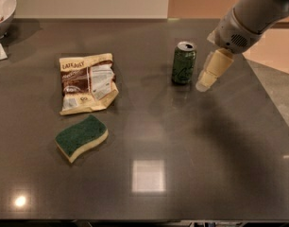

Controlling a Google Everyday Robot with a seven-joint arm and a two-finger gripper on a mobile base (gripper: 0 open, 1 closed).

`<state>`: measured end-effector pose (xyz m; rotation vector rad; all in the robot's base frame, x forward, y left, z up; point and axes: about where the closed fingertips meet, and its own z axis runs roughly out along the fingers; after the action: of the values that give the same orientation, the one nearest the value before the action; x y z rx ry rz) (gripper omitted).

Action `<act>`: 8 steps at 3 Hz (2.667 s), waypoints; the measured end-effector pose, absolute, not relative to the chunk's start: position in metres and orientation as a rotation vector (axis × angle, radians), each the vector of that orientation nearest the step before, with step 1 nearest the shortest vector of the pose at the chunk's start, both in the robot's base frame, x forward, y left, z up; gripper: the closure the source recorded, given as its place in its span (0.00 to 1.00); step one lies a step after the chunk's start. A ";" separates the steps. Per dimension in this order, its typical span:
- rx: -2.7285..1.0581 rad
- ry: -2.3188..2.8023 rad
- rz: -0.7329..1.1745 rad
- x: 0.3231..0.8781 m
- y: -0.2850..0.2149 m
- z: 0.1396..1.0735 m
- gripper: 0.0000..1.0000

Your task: Knock green can over

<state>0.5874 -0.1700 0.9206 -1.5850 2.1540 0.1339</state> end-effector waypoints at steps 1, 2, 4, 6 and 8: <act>-1.539 2.188 0.202 0.620 -0.165 0.907 0.00; -1.502 2.193 0.261 0.645 -0.158 0.902 0.00; -1.437 2.159 0.344 0.669 -0.144 0.893 0.00; -1.389 2.124 0.376 0.673 -0.145 0.891 0.42; -1.418 2.113 0.348 0.665 -0.143 0.906 0.88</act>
Offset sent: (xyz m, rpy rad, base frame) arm 0.0884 0.0161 -0.0192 0.1467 0.0757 -0.0637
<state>0.6653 -0.1426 0.9064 -1.4181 2.1130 0.3481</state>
